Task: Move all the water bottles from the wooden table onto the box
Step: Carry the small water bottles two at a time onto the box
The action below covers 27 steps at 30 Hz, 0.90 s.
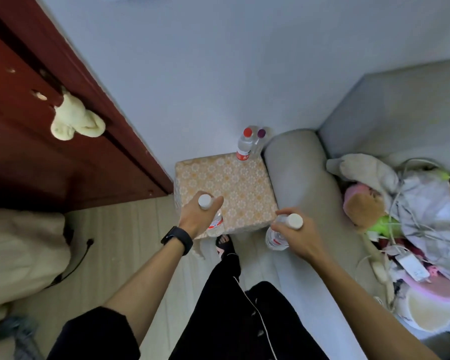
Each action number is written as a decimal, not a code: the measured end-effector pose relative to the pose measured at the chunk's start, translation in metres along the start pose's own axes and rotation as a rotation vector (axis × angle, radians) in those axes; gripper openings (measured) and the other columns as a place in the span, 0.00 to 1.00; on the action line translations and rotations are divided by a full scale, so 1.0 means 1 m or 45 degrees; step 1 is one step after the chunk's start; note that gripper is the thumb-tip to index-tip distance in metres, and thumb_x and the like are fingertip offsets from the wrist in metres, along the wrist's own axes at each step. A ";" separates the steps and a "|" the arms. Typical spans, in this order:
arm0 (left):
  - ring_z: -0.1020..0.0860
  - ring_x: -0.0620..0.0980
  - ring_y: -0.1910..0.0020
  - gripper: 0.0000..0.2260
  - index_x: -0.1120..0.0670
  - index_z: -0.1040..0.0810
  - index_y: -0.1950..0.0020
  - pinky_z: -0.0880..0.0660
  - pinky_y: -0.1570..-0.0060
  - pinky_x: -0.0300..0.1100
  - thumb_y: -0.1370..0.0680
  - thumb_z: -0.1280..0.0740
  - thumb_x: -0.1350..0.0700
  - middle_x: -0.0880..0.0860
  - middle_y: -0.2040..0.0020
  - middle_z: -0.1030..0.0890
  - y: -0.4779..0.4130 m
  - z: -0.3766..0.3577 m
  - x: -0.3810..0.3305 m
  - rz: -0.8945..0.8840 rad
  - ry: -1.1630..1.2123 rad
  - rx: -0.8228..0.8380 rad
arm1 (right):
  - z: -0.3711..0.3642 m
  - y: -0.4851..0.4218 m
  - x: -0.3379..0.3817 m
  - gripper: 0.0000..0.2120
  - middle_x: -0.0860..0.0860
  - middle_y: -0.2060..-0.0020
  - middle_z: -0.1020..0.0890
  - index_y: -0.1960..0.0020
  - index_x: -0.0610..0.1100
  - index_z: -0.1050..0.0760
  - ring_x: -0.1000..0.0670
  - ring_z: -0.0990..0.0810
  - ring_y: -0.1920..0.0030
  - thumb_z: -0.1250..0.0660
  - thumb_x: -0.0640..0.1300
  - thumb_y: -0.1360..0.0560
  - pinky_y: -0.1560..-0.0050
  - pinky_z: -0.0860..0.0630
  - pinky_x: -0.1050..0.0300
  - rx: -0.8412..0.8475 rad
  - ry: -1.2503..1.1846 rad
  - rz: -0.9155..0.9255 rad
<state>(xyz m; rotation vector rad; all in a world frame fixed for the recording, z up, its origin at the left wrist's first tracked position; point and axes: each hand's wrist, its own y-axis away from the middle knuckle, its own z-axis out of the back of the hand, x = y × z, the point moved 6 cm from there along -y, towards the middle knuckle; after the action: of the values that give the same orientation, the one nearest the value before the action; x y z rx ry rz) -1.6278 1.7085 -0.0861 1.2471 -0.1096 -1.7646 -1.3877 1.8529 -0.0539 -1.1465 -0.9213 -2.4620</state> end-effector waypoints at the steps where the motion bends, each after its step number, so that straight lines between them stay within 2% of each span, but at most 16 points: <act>1: 0.22 0.45 0.61 0.15 0.50 0.24 0.50 0.31 0.66 0.38 0.24 0.32 0.39 0.48 0.59 0.19 -0.016 -0.004 -0.007 -0.005 -0.004 0.018 | 0.000 -0.016 0.002 0.14 0.53 0.51 0.17 0.51 0.56 0.21 0.53 0.18 0.51 0.27 0.54 0.36 0.52 0.24 0.56 0.013 0.002 -0.012; 3: 0.21 0.49 0.60 0.15 0.51 0.25 0.49 0.29 0.66 0.41 0.23 0.31 0.40 0.49 0.59 0.19 -0.047 -0.015 -0.019 0.002 -0.017 0.068 | -0.001 -0.049 0.003 0.15 0.52 0.48 0.17 0.49 0.55 0.20 0.52 0.18 0.49 0.26 0.55 0.35 0.49 0.23 0.54 0.054 0.022 -0.054; 5: 0.20 0.51 0.57 0.16 0.52 0.25 0.46 0.24 0.60 0.45 0.23 0.31 0.40 0.50 0.56 0.19 -0.072 -0.025 -0.025 0.024 -0.035 0.101 | -0.003 -0.078 0.003 0.14 0.52 0.47 0.19 0.47 0.53 0.21 0.51 0.19 0.48 0.24 0.49 0.31 0.46 0.23 0.52 0.086 0.051 -0.099; 9: 0.19 0.49 0.55 0.21 0.50 0.26 0.40 0.22 0.57 0.46 0.23 0.32 0.37 0.49 0.52 0.18 -0.110 -0.049 -0.024 0.088 -0.048 0.135 | -0.012 -0.136 -0.001 0.15 0.51 0.45 0.21 0.46 0.52 0.22 0.51 0.21 0.46 0.24 0.43 0.30 0.43 0.26 0.56 0.138 0.112 -0.109; 12: 0.20 0.50 0.51 0.23 0.50 0.27 0.34 0.23 0.55 0.44 0.23 0.32 0.38 0.51 0.46 0.18 -0.127 -0.066 -0.021 0.131 -0.025 0.157 | -0.017 -0.173 -0.010 0.16 0.53 0.43 0.24 0.42 0.51 0.22 0.53 0.23 0.45 0.25 0.44 0.29 0.44 0.31 0.62 0.190 0.191 -0.153; 15: 0.22 0.50 0.49 0.24 0.48 0.29 0.30 0.27 0.53 0.42 0.23 0.32 0.39 0.49 0.44 0.21 -0.135 -0.080 -0.017 0.189 0.046 0.171 | -0.026 -0.199 -0.017 0.19 0.55 0.40 0.26 0.38 0.52 0.24 0.54 0.26 0.42 0.27 0.48 0.27 0.41 0.31 0.60 0.307 0.245 -0.171; 22: 0.23 0.49 0.46 0.24 0.43 0.30 0.30 0.26 0.49 0.43 0.23 0.32 0.38 0.46 0.39 0.23 -0.170 -0.126 0.000 0.270 0.132 0.164 | -0.043 -0.248 -0.049 0.22 0.58 0.38 0.29 0.34 0.53 0.26 0.57 0.30 0.39 0.26 0.46 0.27 0.38 0.35 0.62 0.394 0.226 -0.192; 24: 0.23 0.50 0.45 0.23 0.43 0.30 0.31 0.24 0.48 0.45 0.23 0.31 0.38 0.46 0.38 0.23 -0.175 -0.139 0.007 0.284 0.168 0.143 | -0.048 -0.255 -0.063 0.24 0.59 0.37 0.29 0.32 0.53 0.28 0.58 0.31 0.39 0.27 0.47 0.26 0.37 0.34 0.61 0.408 0.207 -0.215; 27: 0.23 0.49 0.44 0.21 0.42 0.29 0.32 0.23 0.46 0.48 0.23 0.31 0.39 0.46 0.37 0.23 -0.179 -0.152 0.016 0.296 0.185 0.088 | -0.051 -0.259 -0.082 0.27 0.58 0.35 0.26 0.30 0.55 0.29 0.56 0.26 0.37 0.26 0.51 0.27 0.37 0.28 0.59 0.378 0.155 -0.266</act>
<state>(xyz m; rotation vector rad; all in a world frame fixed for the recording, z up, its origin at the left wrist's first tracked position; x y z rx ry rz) -1.6235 1.8592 -0.2672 1.3511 -0.2240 -1.4772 -1.4894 2.0147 -0.2533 -0.8290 -1.3735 -2.4093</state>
